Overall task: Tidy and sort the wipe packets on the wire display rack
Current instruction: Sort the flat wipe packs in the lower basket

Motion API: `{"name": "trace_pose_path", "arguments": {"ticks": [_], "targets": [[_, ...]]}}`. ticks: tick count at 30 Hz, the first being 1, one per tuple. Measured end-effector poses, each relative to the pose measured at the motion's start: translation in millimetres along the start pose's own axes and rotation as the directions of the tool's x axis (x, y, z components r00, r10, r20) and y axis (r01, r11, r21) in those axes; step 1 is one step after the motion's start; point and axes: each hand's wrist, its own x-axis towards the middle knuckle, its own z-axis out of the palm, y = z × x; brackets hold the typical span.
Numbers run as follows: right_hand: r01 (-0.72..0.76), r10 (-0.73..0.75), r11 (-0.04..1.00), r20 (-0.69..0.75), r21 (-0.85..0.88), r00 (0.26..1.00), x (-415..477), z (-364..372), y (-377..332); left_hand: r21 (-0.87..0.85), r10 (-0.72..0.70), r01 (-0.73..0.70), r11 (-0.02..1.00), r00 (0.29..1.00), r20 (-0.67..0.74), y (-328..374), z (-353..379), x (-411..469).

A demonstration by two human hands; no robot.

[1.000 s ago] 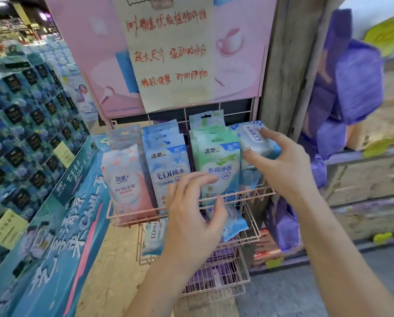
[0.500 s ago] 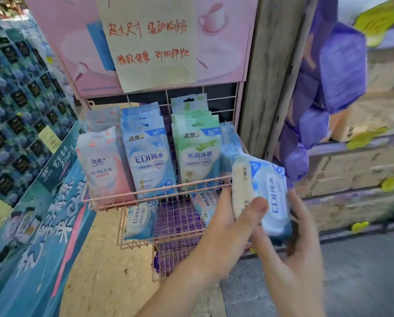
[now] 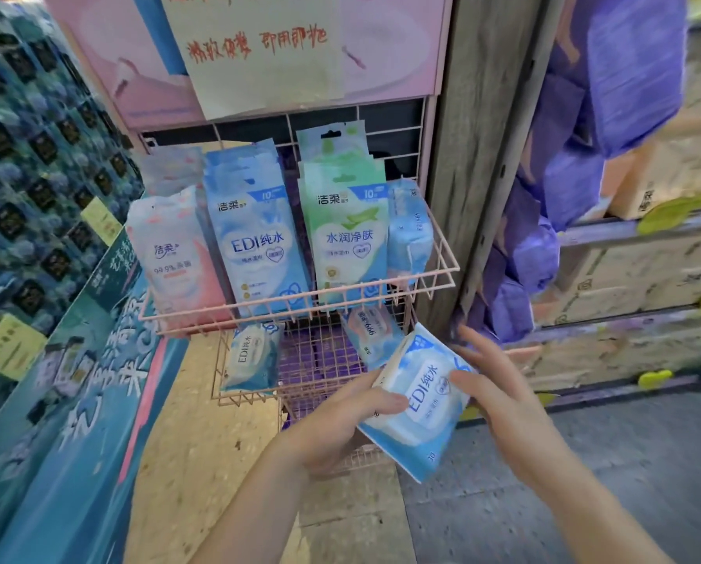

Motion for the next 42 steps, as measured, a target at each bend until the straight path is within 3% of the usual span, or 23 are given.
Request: {"name": "trace_pose_path", "arguments": {"ticks": [3, 5, 10, 15, 20, 22, 24, 26, 27, 30, 32, 34, 38, 42], "targets": [[-0.186, 0.175, 0.982, 0.277, 0.014, 0.945, 20, 3, 4, 0.043, -0.040, 0.039, 0.998, 0.999, 0.010, -3, -12, -5], [-0.232, 0.231, 0.972, 0.347, -0.040, 0.909, 30, 10, 13, 0.041, -0.067, 0.067, 0.997, 0.998, 0.009, -9, -22, -7], [-0.256, 0.247, 0.967, 0.277, -0.003, 0.929, 47, 39, 29, -0.173, -0.071, 0.033, 0.984, 0.974, -0.215, -32, -52, -14], [-0.291, 0.265, 0.956, 0.297, 0.046, 0.917, 51, 87, 41, 0.046, 0.098, -0.087, 0.995, 0.885, -0.456, -46, -80, -30], [-0.369, 0.348, 0.929, 0.380, -0.020, 0.857, 76, 132, 49, 0.064, 0.182, -0.182, 0.981, 0.772, -0.609, -58, -115, -59], [-0.356, 0.340, 0.934, 0.318, -0.008, 0.885, 95, 153, 54, 0.060, 0.191, -0.201, 0.978, 0.738, -0.647, -60, -131, -72], [-0.219, 0.260, 0.953, 0.194, -0.209, 0.946, 117, 176, 57, 0.045, 0.185, -0.210, 0.977, 0.712, -0.677, -61, -148, -83], [-0.076, 0.162, 0.824, 0.104, -0.561, 0.981, 134, 198, 58, 0.039, 0.191, -0.229, 0.973, 0.696, -0.692, -60, -162, -92], [-0.022, 0.129, 0.766, 0.121, -0.643, 0.984, 138, 208, 59, 0.037, 0.198, -0.242, 0.969, 0.684, -0.702, -58, -168, -95], [0.137, 0.140, 0.693, 0.318, -0.708, 0.938, 146, 231, 70, 0.022, 0.206, -0.270, 0.963, 0.680, -0.704, -53, -185, -100], [0.124, 0.214, 0.675, 0.353, -0.727, 0.911, 144, 238, 73, 0.017, 0.202, -0.265, 0.964, 0.690, -0.696, -51, -196, -101], [0.126, 0.191, 0.639, 0.315, -0.759, 0.930, 143, 243, 73, 0.026, 0.211, -0.265, 0.964, 0.702, -0.680, -48, -206, -101], [0.092, 0.185, 0.424, 0.186, -0.901, 0.965, 138, 236, 64, 0.041, 0.230, -0.271, 0.962, 0.714, -0.662, -46, -222, -99], [0.049, 0.229, 0.383, 0.146, -0.922, 0.963, 133, 215, 60, 0.019, 0.218, -0.268, 0.963, 0.739, -0.637, -46, -234, -88]]}}
